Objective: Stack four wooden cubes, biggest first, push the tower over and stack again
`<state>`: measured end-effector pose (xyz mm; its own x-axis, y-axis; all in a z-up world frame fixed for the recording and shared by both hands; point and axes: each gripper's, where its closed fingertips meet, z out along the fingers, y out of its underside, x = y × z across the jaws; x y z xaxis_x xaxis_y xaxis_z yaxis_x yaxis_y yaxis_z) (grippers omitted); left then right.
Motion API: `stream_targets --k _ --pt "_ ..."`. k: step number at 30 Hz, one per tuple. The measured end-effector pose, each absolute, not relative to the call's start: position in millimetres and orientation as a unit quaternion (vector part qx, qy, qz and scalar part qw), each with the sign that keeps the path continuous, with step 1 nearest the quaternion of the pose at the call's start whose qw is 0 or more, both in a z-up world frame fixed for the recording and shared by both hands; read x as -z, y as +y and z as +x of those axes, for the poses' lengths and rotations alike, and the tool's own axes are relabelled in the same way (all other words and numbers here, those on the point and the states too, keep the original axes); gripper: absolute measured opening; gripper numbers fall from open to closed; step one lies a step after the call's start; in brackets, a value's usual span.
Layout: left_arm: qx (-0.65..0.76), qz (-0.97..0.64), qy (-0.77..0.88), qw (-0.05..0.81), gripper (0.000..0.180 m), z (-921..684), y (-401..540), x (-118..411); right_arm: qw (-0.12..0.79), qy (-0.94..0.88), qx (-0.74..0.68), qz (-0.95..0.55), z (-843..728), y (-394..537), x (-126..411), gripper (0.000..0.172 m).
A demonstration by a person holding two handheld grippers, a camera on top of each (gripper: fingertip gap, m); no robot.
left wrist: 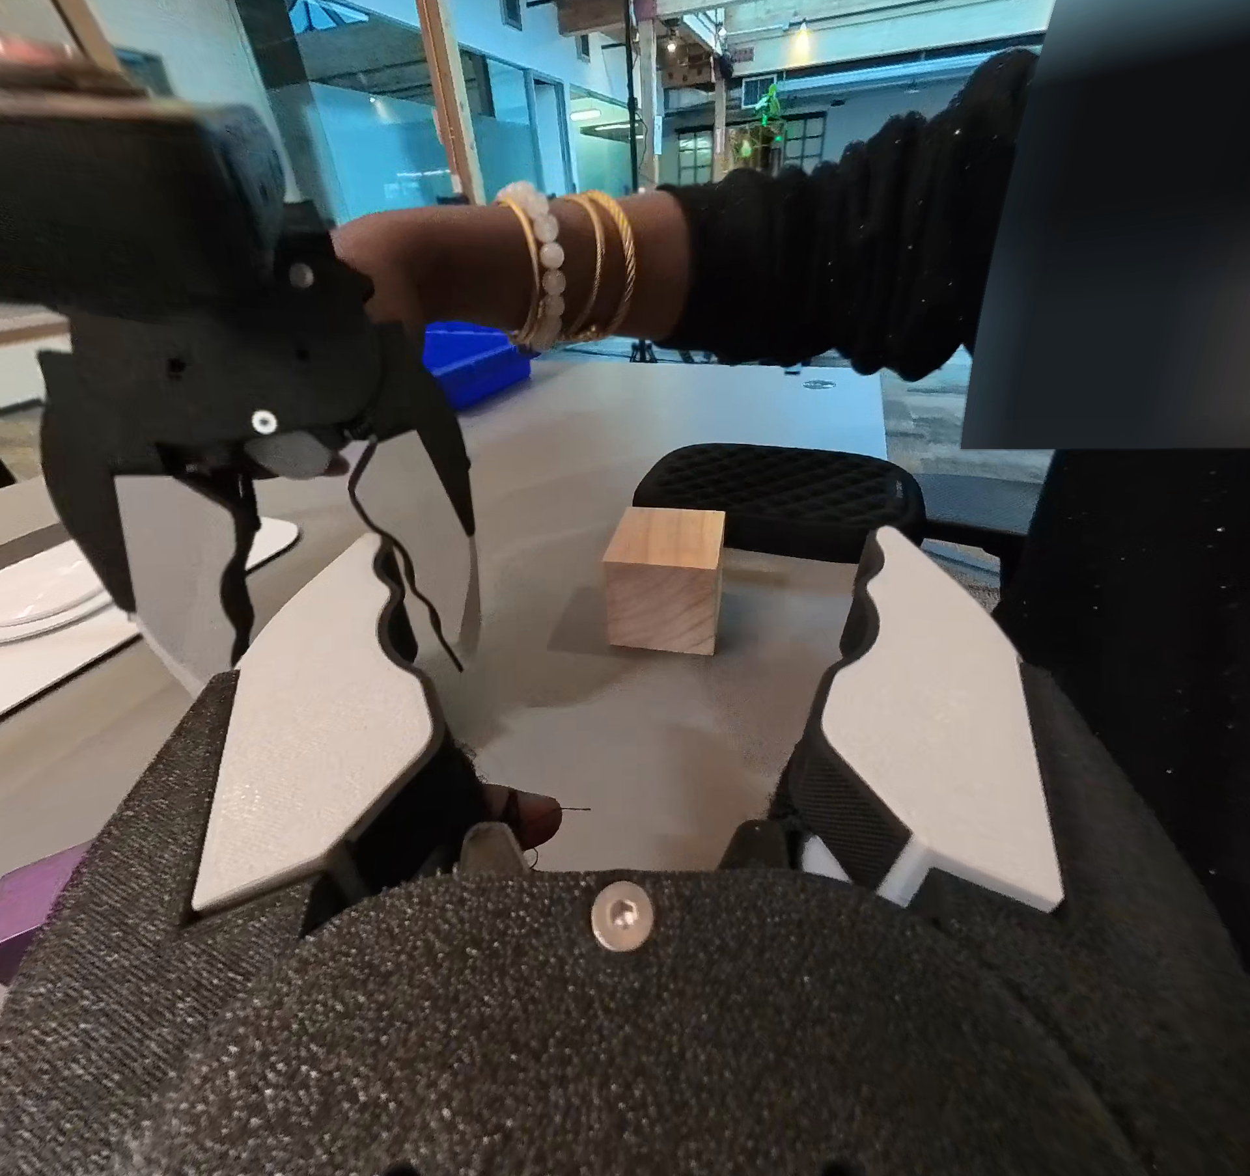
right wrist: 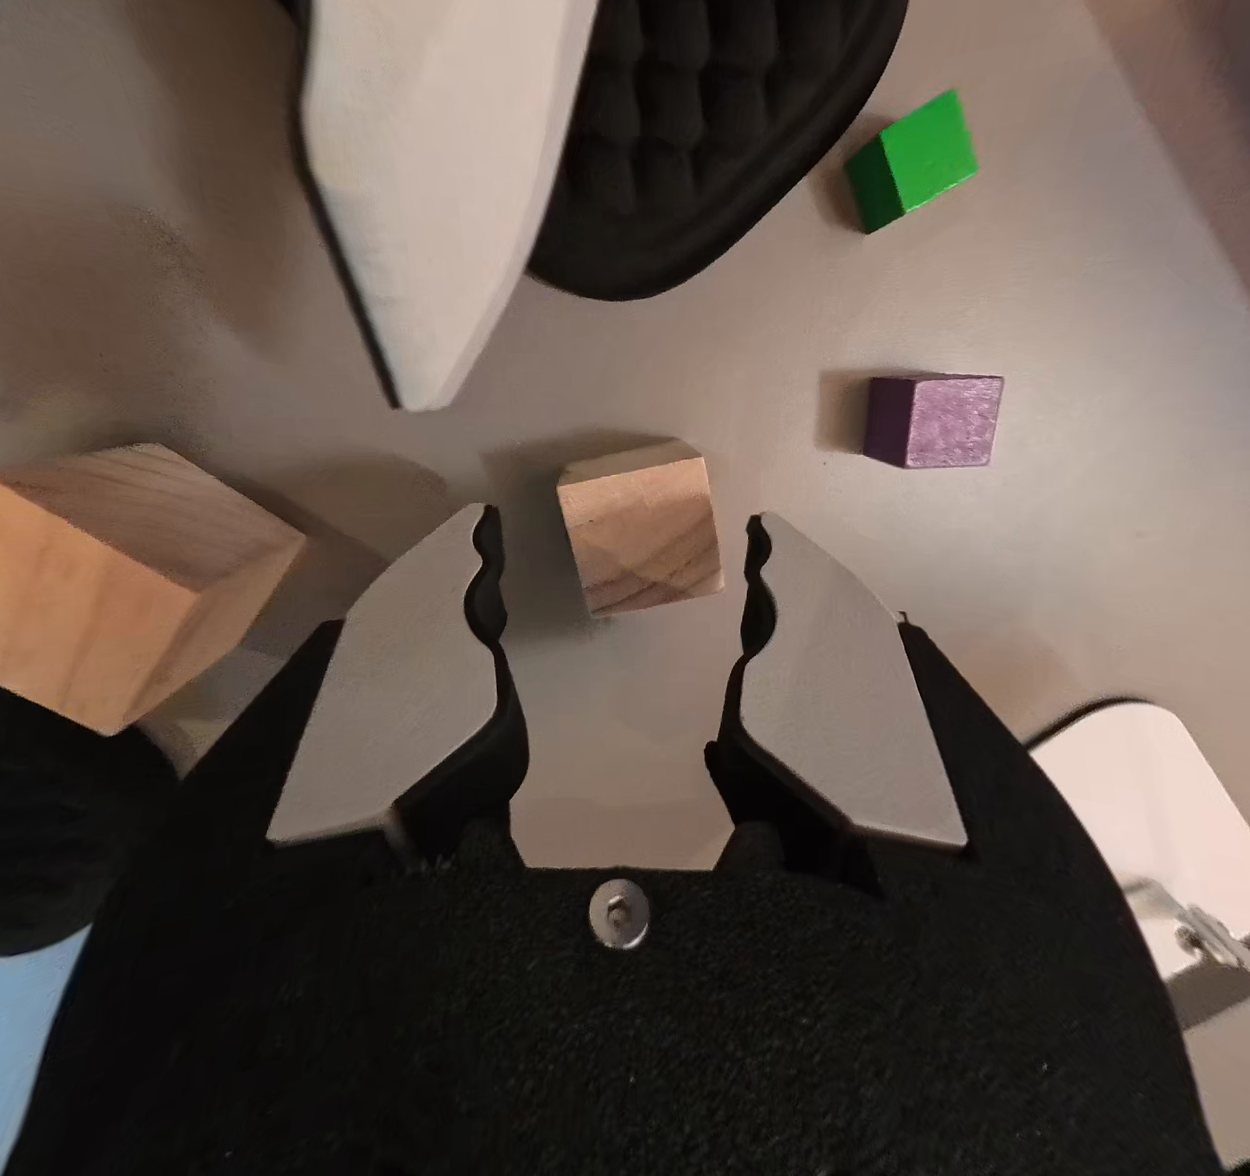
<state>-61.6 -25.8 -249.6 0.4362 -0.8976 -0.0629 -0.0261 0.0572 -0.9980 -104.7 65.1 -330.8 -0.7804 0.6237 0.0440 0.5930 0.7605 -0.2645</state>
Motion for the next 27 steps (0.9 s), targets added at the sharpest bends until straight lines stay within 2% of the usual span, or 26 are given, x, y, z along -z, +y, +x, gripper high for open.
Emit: stream_targets --k 4,7,12,20,27 --pt "0.357 -0.586 0.394 0.611 0.124 -61.5 -26.1 249.5 0.060 -0.941 -0.115 -0.313 -108.8 68.6 341.8 0.061" --pt "0.360 -0.584 0.391 0.613 0.123 -62.6 -26.0 248.3 0.053 -0.942 -0.108 -0.312 -107.8 71.6 346.8 0.046" --pt "0.358 -0.586 0.389 0.614 0.123 -62.9 -25.0 248.3 0.062 -0.926 -0.087 -0.363 -97.6 78.3 327.8 0.045" --pt "0.346 -0.594 0.387 0.615 0.122 -62.7 -22.5 249.8 0.062 -0.830 -0.063 -0.550 -37.1 50.4 270.1 0.045" --pt "0.342 -0.589 0.390 0.620 0.121 -62.6 -23.9 248.8 0.092 -0.758 -0.046 -0.644 5.6 13.5 282.3 0.046"
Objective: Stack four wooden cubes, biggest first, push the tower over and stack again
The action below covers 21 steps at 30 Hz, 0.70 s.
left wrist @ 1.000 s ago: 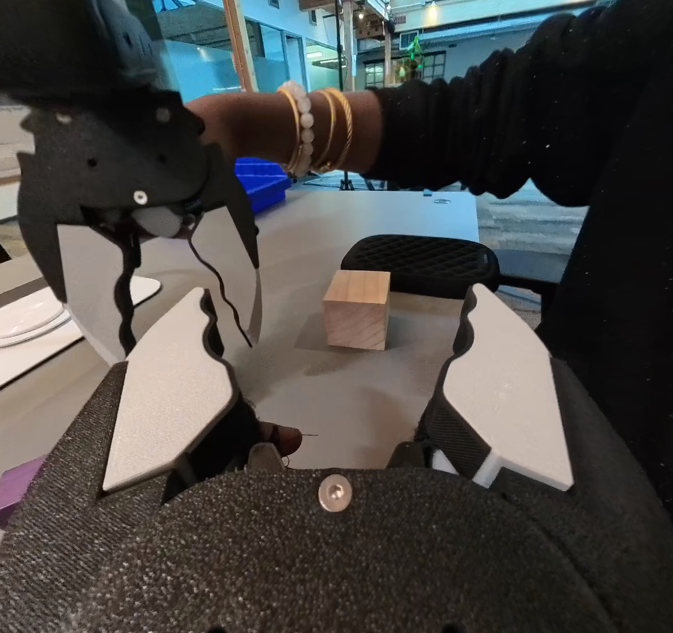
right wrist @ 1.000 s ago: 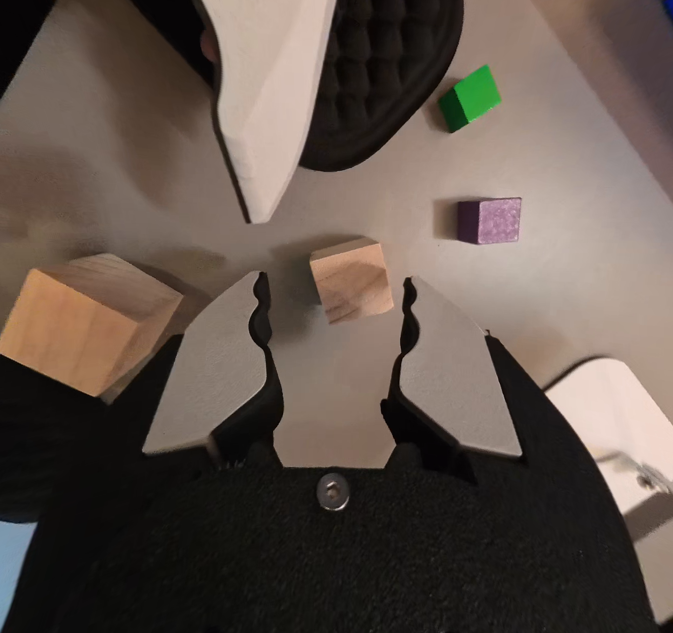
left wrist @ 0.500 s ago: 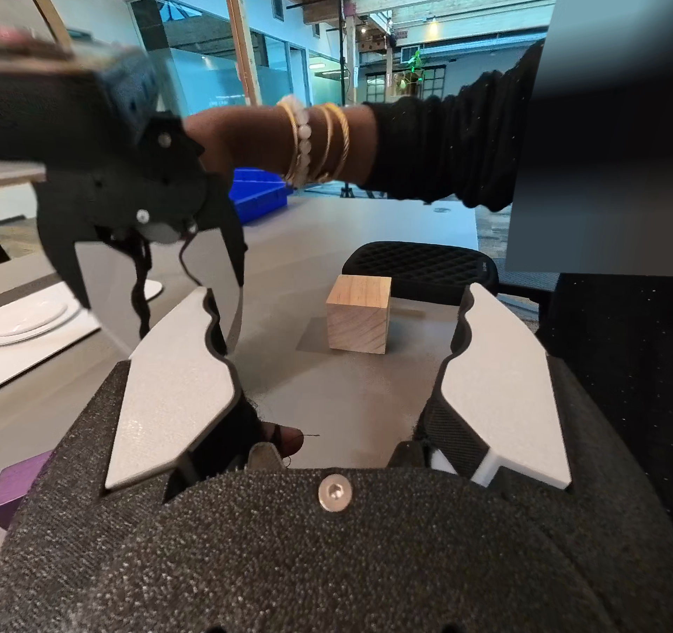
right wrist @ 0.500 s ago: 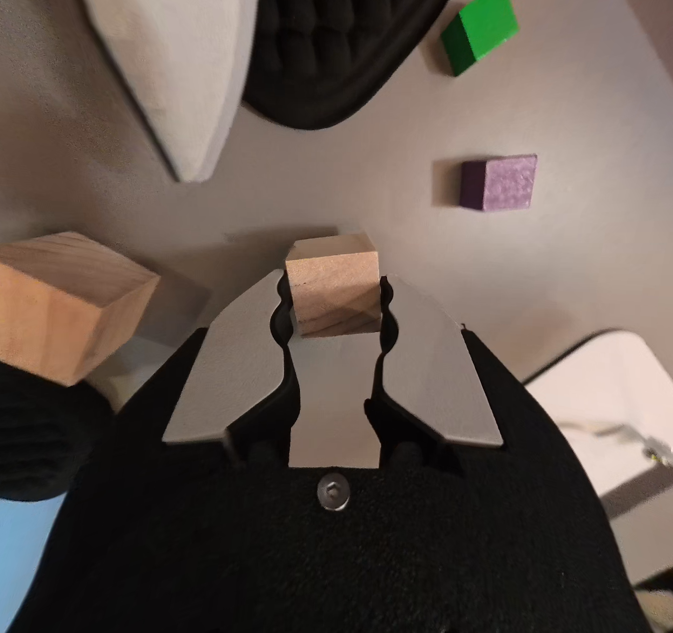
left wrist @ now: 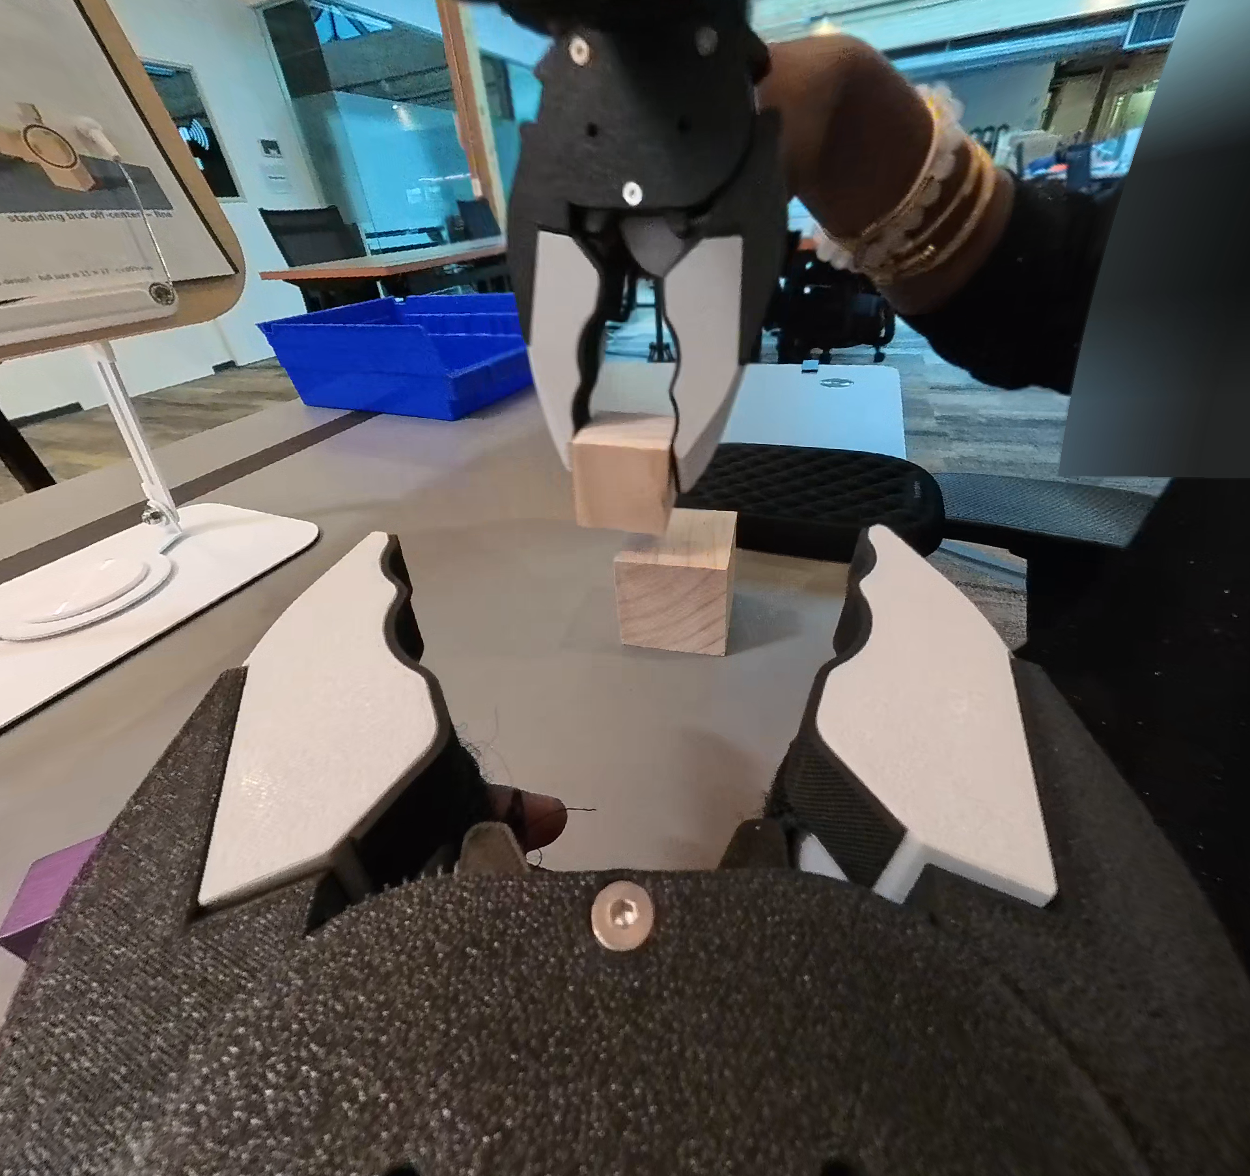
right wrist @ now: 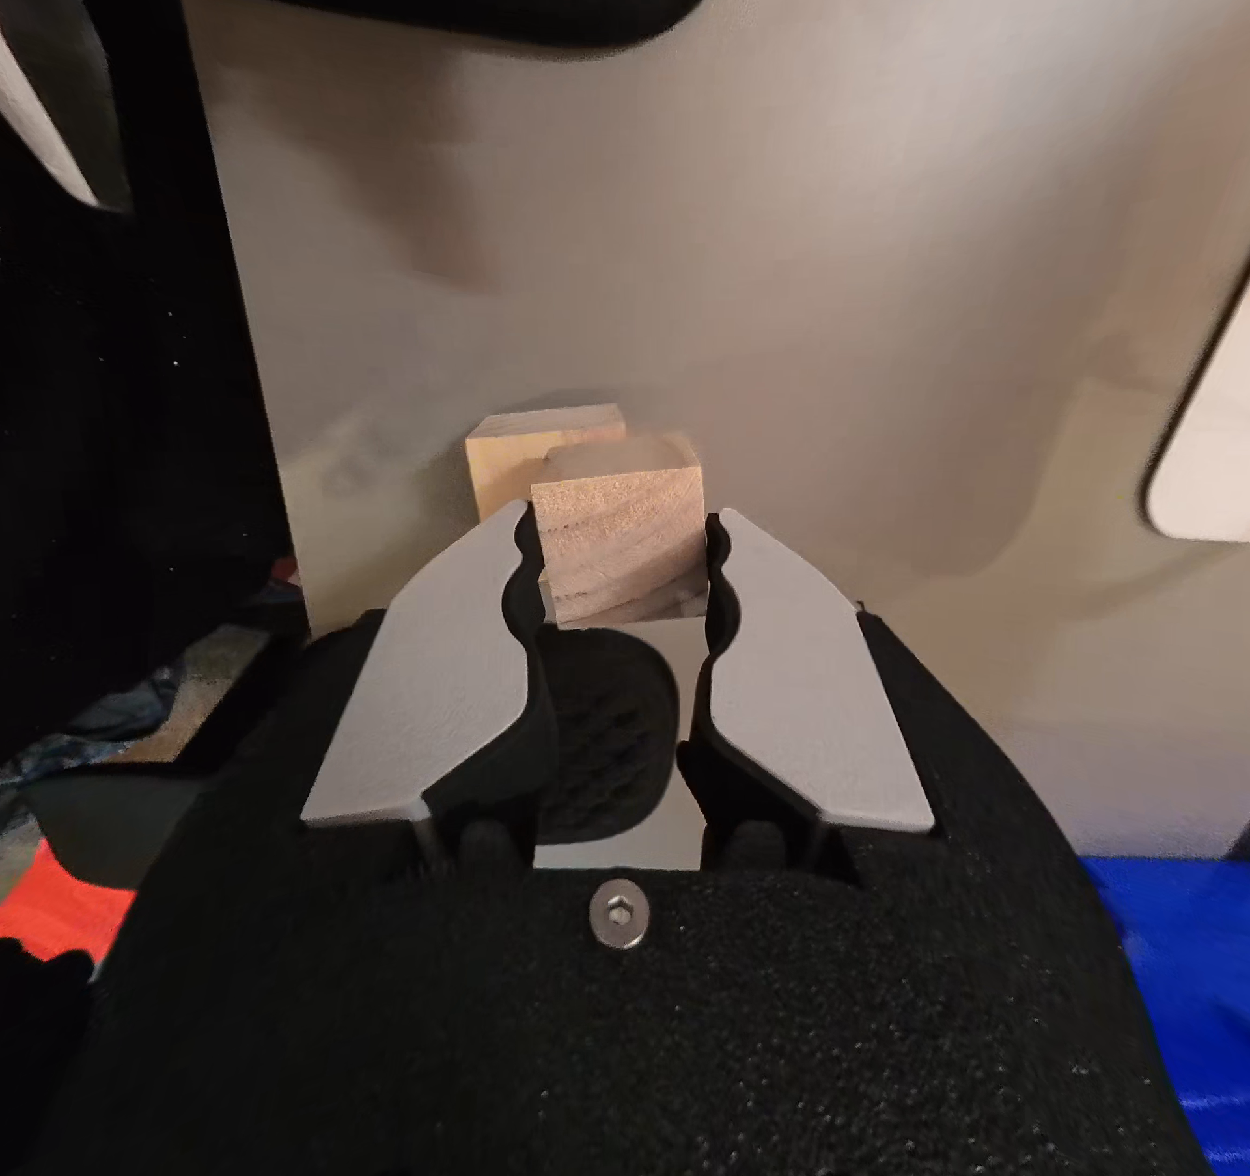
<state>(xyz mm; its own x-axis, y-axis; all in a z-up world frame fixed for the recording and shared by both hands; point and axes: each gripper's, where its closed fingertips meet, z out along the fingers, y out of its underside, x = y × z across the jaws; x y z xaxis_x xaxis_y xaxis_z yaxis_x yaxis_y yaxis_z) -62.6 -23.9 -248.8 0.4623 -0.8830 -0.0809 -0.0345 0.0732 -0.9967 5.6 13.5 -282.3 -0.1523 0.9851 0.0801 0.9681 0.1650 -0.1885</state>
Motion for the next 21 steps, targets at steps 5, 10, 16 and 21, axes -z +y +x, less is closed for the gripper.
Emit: stream_targets --k 5,10,16,21 --pt "0.335 -0.589 0.394 0.621 0.120 -61.7 -24.0 249.6 0.086 -0.750 -0.047 -0.654 17.0 1.3 296.4 0.046" --pt "0.337 -0.592 0.392 0.619 0.120 -61.8 -23.0 249.8 0.080 -0.749 -0.042 -0.656 17.8 -1.6 293.6 0.046" --pt "0.342 -0.590 0.389 0.620 0.120 -62.5 -23.0 248.7 0.074 -0.745 -0.043 -0.662 17.0 -3.7 294.8 0.046" --pt "0.341 -0.590 0.389 0.620 0.118 -62.7 -22.9 248.6 0.071 -0.746 -0.045 -0.661 15.3 -4.0 297.2 0.046"
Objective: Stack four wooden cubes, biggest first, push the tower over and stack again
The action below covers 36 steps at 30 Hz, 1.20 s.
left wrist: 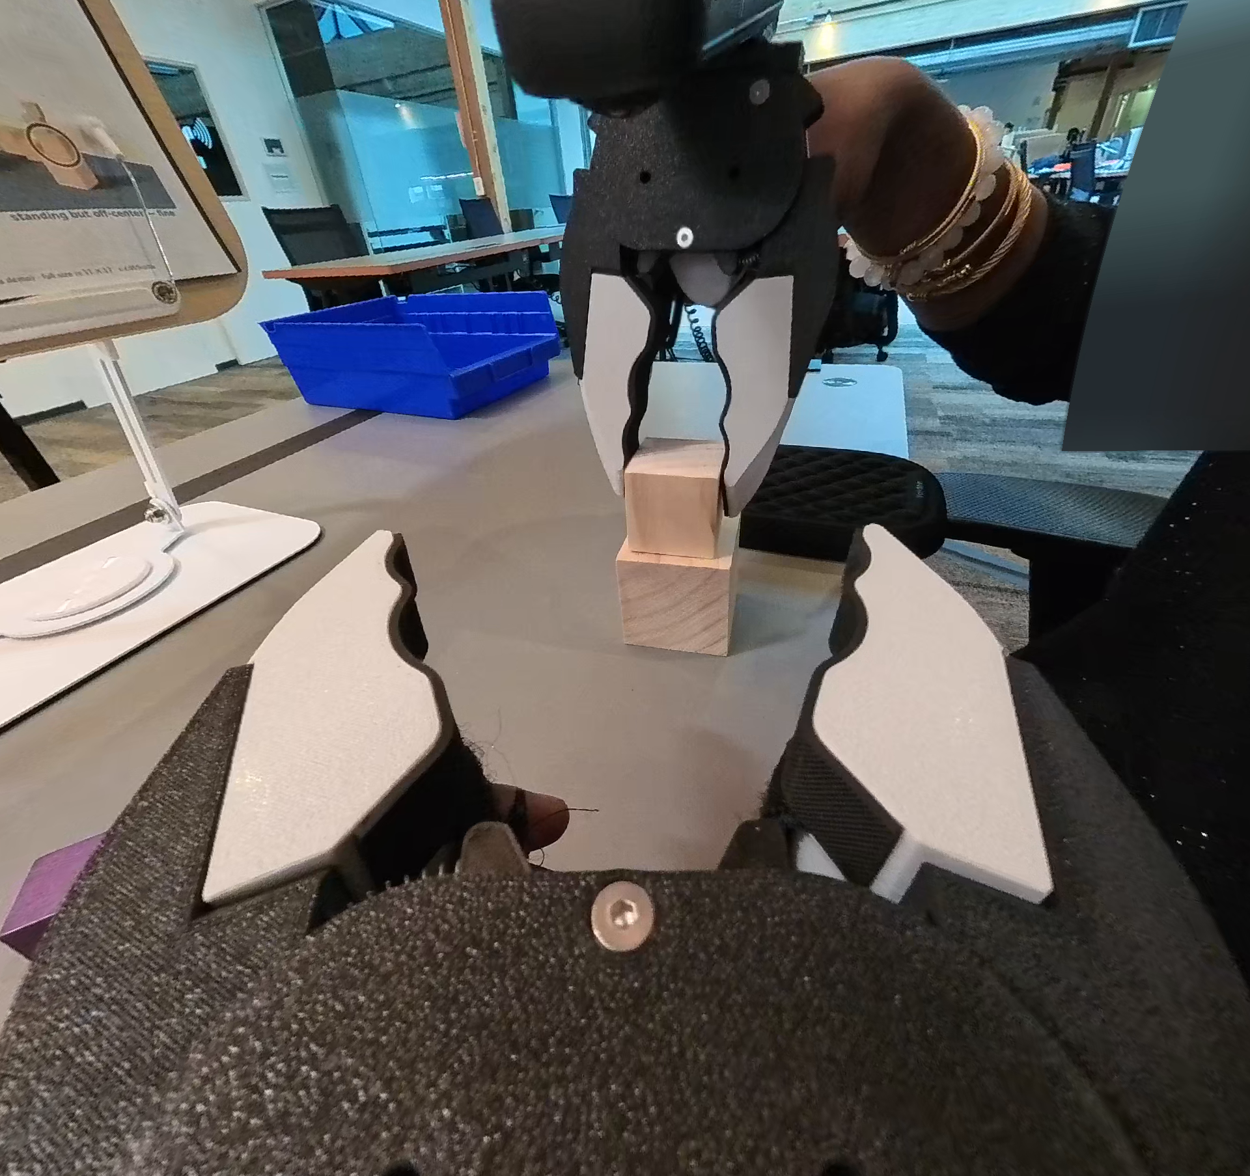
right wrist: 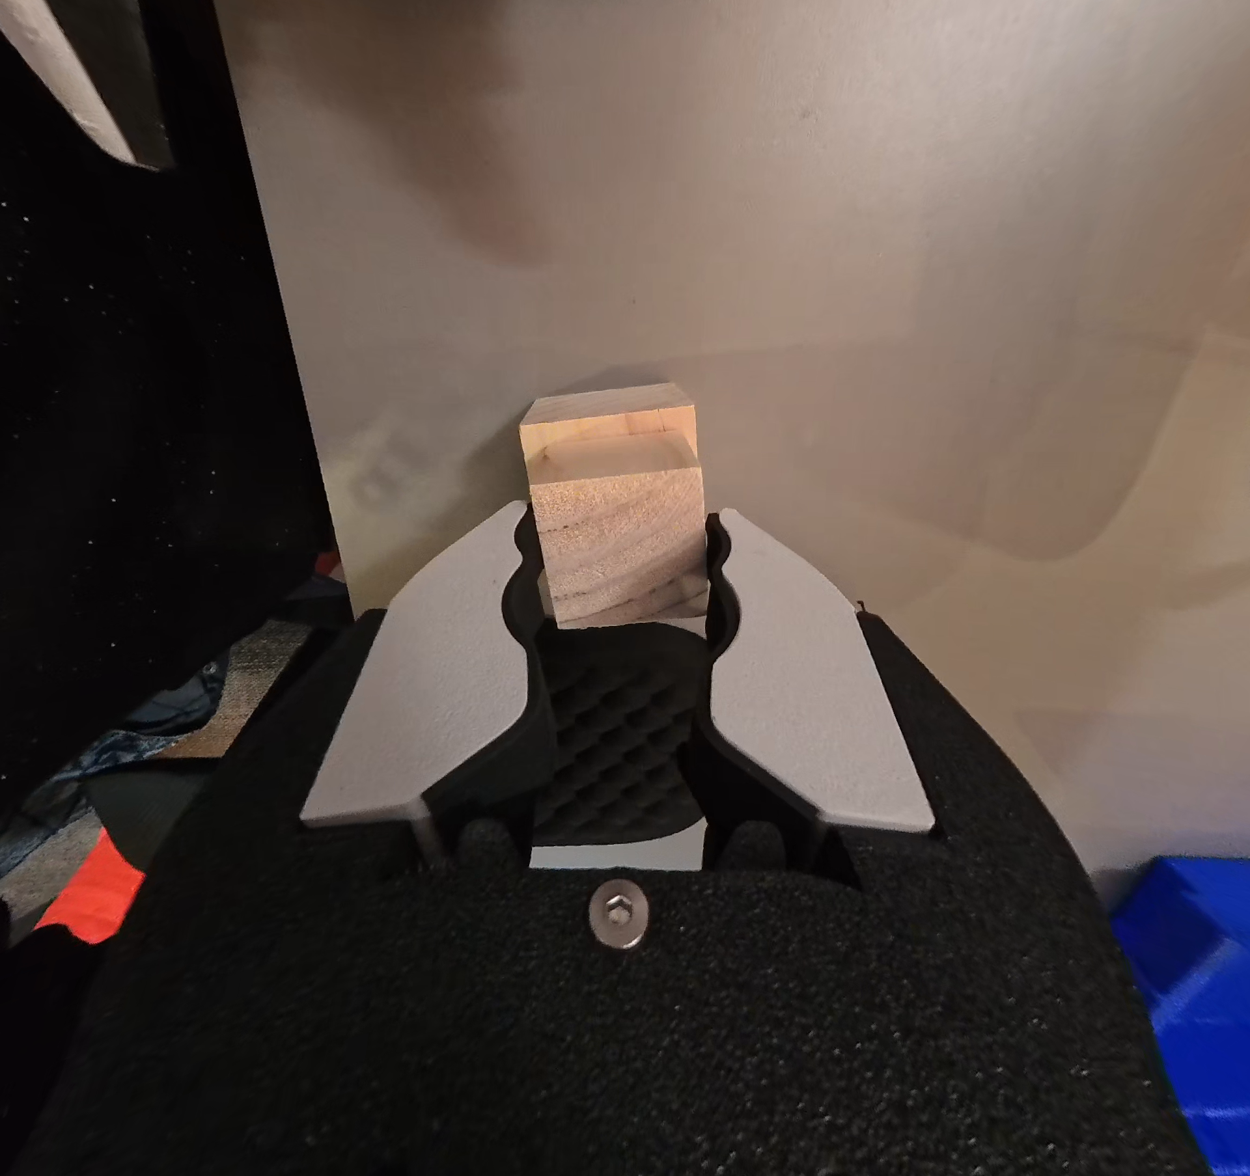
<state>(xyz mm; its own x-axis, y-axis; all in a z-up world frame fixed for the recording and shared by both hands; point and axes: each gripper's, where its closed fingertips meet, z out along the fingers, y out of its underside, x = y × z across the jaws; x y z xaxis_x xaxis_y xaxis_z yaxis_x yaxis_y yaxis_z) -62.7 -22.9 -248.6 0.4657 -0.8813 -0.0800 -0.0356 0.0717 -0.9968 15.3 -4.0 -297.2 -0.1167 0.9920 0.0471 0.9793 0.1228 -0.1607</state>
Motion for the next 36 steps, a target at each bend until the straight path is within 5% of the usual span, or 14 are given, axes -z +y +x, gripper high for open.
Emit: stream_targets --k 8,17,36 --pt "0.340 -0.589 0.390 0.621 0.118 -62.3 -23.1 248.6 0.086 -0.750 -0.060 -0.653 12.1 -4.7 284.3 0.072" --pt "0.335 -0.594 0.396 0.615 0.120 -60.2 -22.7 250.8 0.239 -0.834 -0.161 -0.470 -70.7 34.2 213.4 0.073" --pt "0.347 -0.582 0.391 0.623 0.119 -62.8 -24.6 246.8 0.111 -0.918 -0.154 -0.347 -194.5 97.1 328.3 0.050"
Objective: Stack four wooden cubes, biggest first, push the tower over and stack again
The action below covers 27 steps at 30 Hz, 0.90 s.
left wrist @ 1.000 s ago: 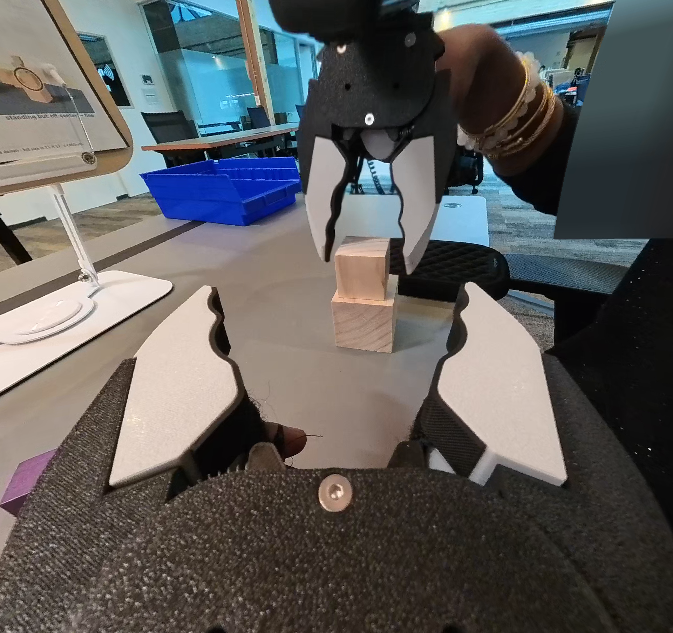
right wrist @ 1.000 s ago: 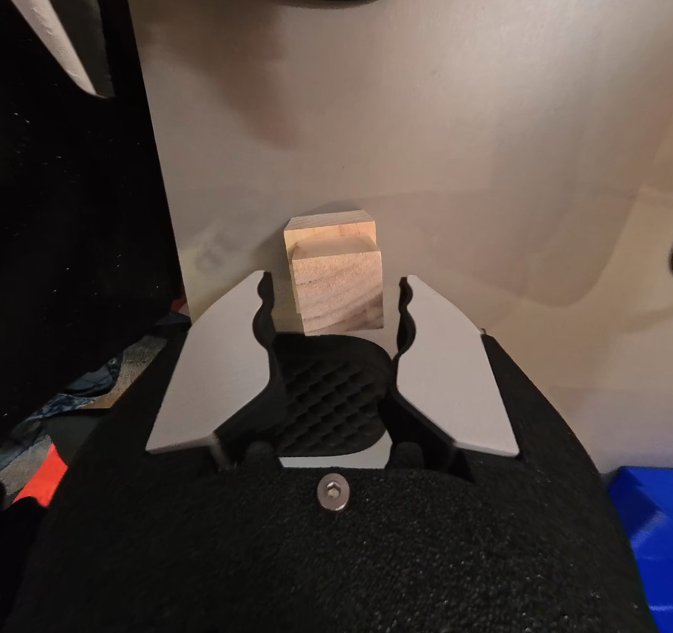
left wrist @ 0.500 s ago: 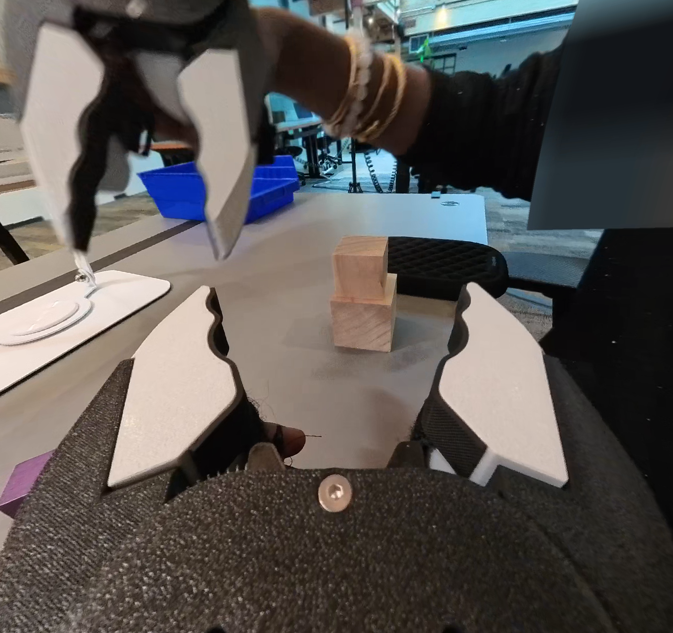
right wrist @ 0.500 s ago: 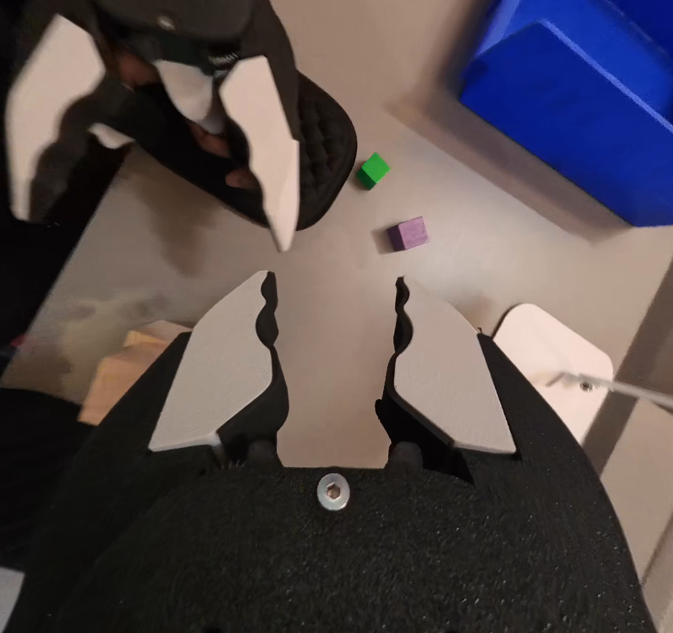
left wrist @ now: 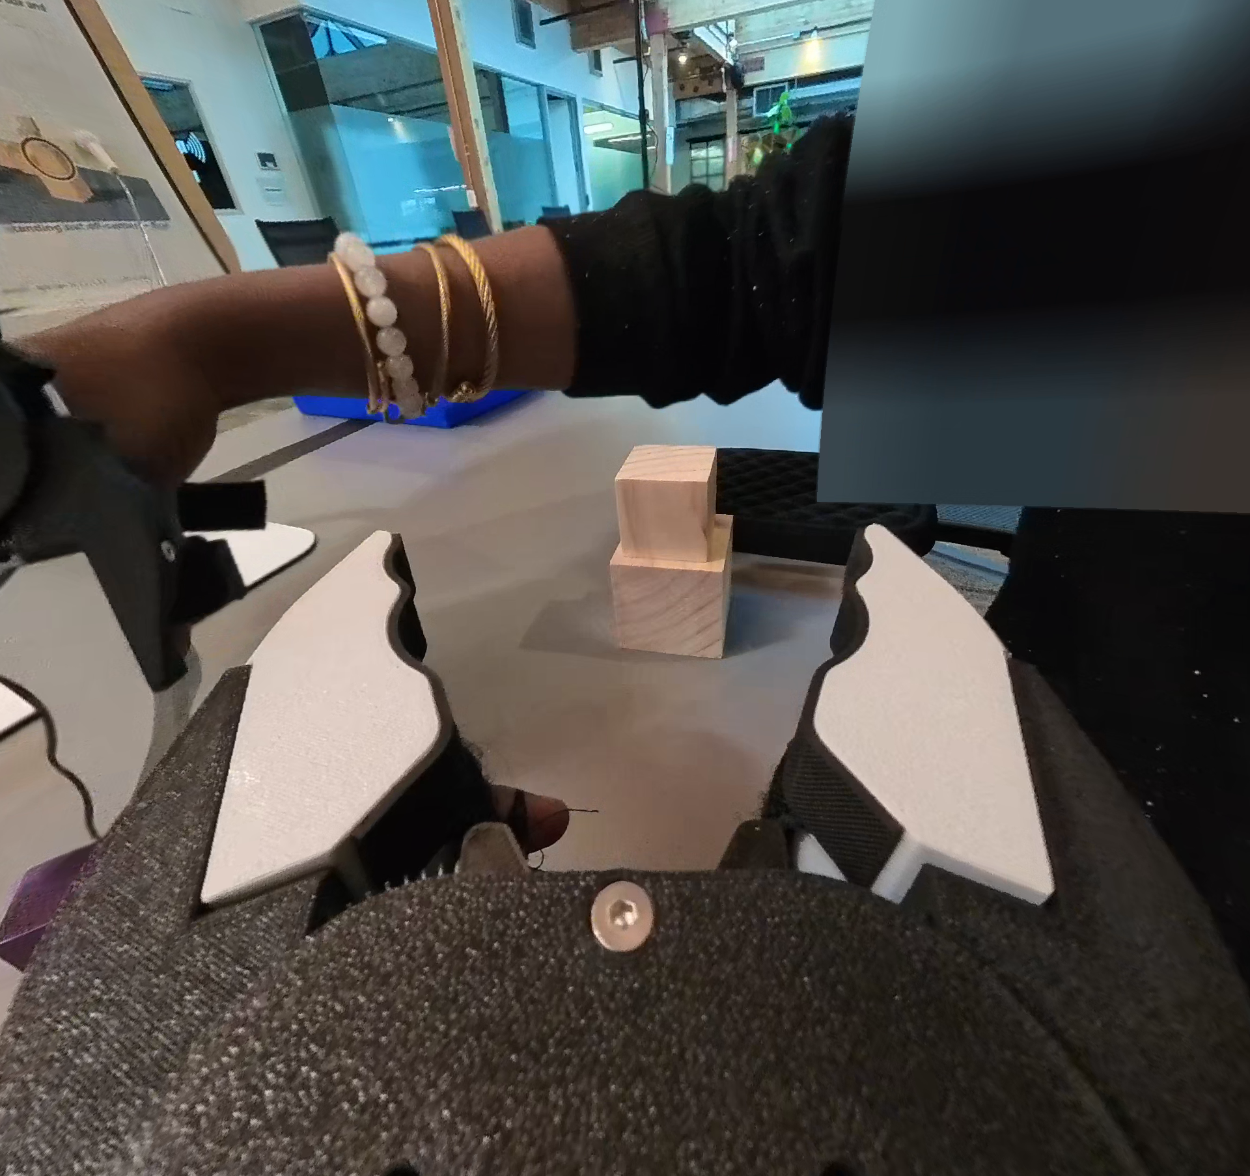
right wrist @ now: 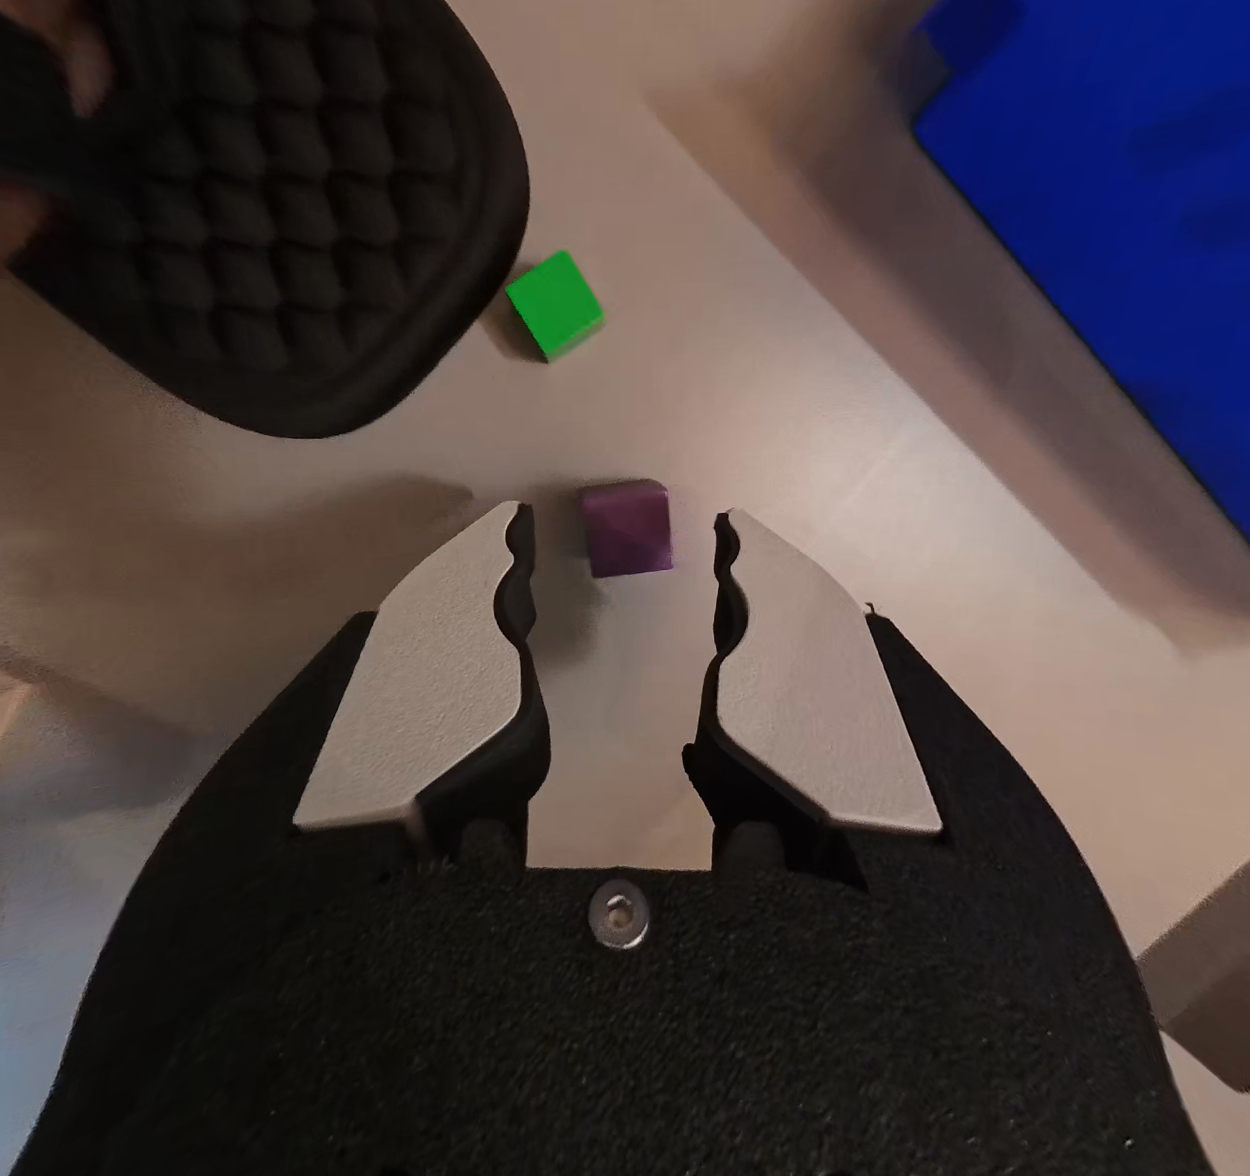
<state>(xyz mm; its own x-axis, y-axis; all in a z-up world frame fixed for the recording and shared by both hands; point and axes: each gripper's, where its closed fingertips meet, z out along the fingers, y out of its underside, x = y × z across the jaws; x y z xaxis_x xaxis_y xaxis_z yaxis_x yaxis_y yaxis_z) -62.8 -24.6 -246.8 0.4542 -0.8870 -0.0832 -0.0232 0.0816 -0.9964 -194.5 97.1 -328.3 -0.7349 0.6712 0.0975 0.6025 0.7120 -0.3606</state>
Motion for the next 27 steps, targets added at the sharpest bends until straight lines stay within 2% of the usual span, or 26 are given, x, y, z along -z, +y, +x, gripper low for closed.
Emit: stream_targets --k 14,16,18,27 --pt "0.350 -0.580 0.390 0.624 0.119 -63.5 -25.0 246.1 0.094 -0.927 -0.130 -0.339 -194.0 103.0 349.2 0.039" --pt "0.350 -0.580 0.390 0.624 0.120 -63.6 -24.9 246.1 0.089 -0.928 -0.130 -0.338 -193.1 102.7 352.2 0.028" --pt "0.351 -0.580 0.390 0.623 0.120 -63.6 -24.6 246.2 0.089 -0.928 -0.128 -0.339 -190.9 101.8 350.8 0.028" --pt "0.352 -0.580 0.389 0.623 0.120 -63.6 -24.7 246.0 0.132 -0.875 -0.097 -0.456 -135.6 102.8 277.0 0.028"
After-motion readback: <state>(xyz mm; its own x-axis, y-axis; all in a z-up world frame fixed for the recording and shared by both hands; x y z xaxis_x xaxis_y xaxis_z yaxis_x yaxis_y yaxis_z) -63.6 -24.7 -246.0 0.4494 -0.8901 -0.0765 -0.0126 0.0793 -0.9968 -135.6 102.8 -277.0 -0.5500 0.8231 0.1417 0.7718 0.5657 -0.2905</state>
